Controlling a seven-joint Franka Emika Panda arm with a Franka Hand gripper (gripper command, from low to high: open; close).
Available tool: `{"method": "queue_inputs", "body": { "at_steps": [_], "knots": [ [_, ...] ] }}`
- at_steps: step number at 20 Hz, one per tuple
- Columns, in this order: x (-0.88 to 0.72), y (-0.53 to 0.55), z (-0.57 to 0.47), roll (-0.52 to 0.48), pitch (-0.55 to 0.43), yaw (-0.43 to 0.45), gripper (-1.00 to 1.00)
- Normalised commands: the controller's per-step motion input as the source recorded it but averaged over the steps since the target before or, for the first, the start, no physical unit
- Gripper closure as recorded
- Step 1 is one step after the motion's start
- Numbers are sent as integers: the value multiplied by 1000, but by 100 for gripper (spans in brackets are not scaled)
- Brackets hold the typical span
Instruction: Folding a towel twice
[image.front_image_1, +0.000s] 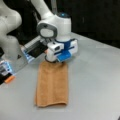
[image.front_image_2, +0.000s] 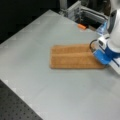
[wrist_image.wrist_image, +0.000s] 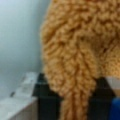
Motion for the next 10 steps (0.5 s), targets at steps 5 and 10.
{"method": "queue_inputs", "body": {
  "at_steps": [5,10],
  "knots": [
    [-52,-27,127,28,51,43,100],
    [-56,-70,354,35,189,54,100]
  ]
}}
